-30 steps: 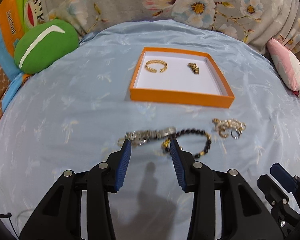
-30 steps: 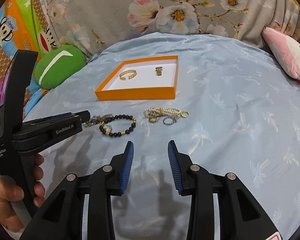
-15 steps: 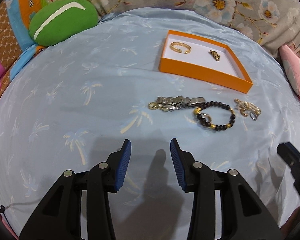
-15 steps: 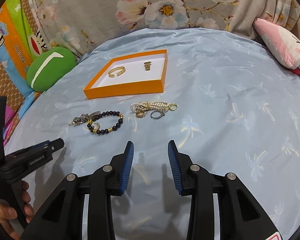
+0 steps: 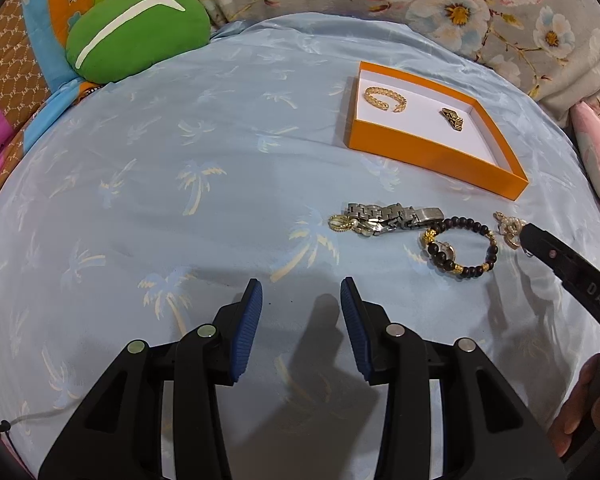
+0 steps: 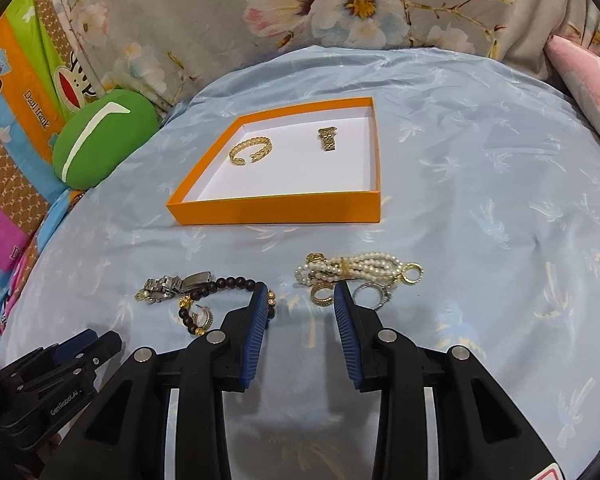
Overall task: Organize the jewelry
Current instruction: 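Move both open tools back toward the remaining jewelry, then close the right tool on the pearl bracelet strand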
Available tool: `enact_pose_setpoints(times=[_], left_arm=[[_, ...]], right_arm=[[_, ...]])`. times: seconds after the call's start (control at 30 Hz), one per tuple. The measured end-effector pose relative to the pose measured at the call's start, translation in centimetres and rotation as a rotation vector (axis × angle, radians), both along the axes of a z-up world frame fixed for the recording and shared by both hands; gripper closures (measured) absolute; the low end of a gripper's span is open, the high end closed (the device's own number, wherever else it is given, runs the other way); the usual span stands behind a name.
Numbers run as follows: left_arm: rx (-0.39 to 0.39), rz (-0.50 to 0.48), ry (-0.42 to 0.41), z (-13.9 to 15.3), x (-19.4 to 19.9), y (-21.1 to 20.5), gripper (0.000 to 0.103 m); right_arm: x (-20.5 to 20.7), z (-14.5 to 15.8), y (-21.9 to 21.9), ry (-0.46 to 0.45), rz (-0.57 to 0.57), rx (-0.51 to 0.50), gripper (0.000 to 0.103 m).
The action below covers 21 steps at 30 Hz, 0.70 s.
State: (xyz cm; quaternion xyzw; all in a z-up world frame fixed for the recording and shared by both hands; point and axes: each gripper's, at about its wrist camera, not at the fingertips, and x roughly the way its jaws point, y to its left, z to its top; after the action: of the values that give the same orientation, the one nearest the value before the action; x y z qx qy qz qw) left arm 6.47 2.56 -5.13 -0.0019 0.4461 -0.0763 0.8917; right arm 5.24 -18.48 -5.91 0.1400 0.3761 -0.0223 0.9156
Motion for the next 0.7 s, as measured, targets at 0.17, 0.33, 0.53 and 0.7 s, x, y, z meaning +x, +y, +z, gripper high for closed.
enact_pose_setpoints(times=[0.17,0.33,0.53,0.7], left_arm=[[-0.007,-0.002,-0.001,0.0,0.2,0.1,0.064],[-0.014,0.001,0.002,-0.1,0.6,0.5,0.064],[-0.023,0.005,0.001,0.0,0.9,0.7,0.064],[-0.031,0.005,0.003,-0.1,0.9,0.7,0.064]], right_arm=[[1.3,-0.8,0.3,0.022,-0.051,0.031,0.070],[2.4,-1.4,0.1,0.044,-0.134,0.021,0.072],[2.7,-1.7,-1.1,0.054,-0.182,0.050,0.102],[1.4,-1.3,-2.4,0.030,-0.175,0.070,0.103]])
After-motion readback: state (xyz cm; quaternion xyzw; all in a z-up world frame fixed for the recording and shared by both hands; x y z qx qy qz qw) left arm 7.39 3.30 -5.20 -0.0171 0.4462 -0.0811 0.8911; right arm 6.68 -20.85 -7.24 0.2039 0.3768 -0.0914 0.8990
